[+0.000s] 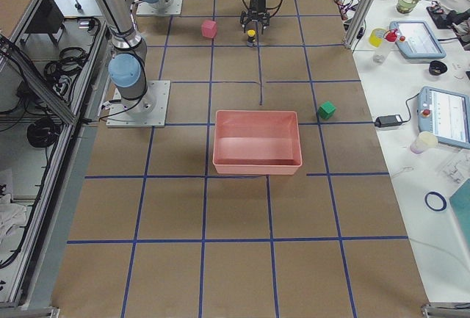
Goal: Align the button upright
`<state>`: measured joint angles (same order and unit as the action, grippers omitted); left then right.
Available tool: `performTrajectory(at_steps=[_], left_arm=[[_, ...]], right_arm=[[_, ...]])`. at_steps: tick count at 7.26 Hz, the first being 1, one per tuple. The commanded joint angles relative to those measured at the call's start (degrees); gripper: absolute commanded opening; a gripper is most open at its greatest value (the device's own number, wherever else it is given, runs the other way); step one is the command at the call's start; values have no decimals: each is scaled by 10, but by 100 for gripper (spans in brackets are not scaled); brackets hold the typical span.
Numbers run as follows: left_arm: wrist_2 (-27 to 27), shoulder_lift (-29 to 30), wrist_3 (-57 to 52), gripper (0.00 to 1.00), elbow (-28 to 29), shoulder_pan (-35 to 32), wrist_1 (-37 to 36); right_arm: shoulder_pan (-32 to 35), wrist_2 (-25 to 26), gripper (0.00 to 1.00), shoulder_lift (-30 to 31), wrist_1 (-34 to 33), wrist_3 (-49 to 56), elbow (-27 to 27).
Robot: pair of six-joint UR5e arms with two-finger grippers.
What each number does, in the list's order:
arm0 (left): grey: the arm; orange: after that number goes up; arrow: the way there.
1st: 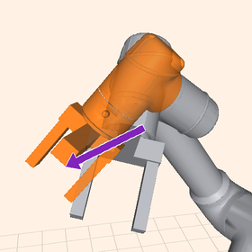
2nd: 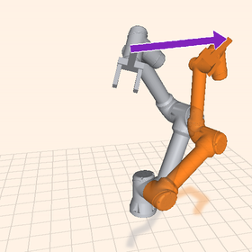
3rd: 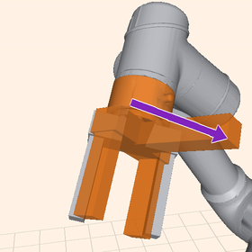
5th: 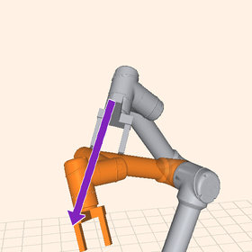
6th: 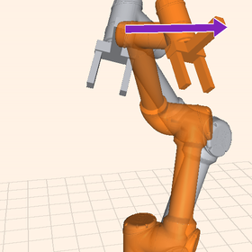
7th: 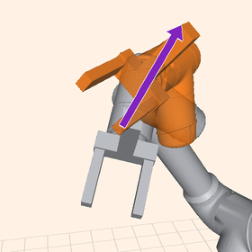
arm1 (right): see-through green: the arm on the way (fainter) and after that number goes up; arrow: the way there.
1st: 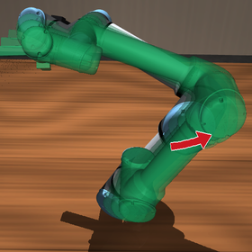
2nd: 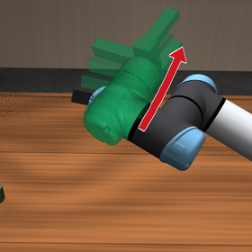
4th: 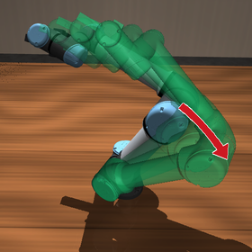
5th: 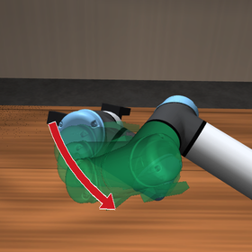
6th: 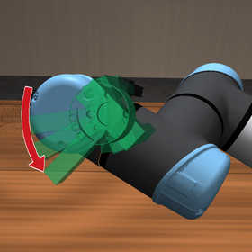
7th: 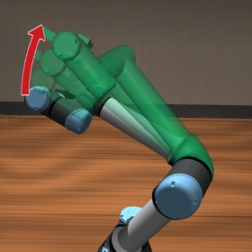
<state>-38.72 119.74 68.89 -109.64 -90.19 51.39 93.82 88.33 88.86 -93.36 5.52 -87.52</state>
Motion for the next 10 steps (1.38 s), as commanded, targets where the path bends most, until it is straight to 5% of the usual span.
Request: performTrajectory(at_steps=[1,2,3,6,7,9,10], left_arm=[[-79,-20,-3,100,39,24,0],[-114,-37,-22,100,64,36,2],[-166,-49,-150,100,73,41,8],[-339,-106,-496,100,194,109,223],[-440,-126,-581,100,249,115,286],[-539,-181,-625,100,287,110,388],[-543,-217,-653,100,286,106,397]], right_arm=[[0,0,100,0,0,-1,0],[0,0,100,0,0,0,0],[0,0,100,0,0,-1,0],[0,0,100,0,0,-1,0],[0,1,100,0,0,0,0],[0,0,100,0,-1,-1,0],[0,0,100,0,0,0,0]])
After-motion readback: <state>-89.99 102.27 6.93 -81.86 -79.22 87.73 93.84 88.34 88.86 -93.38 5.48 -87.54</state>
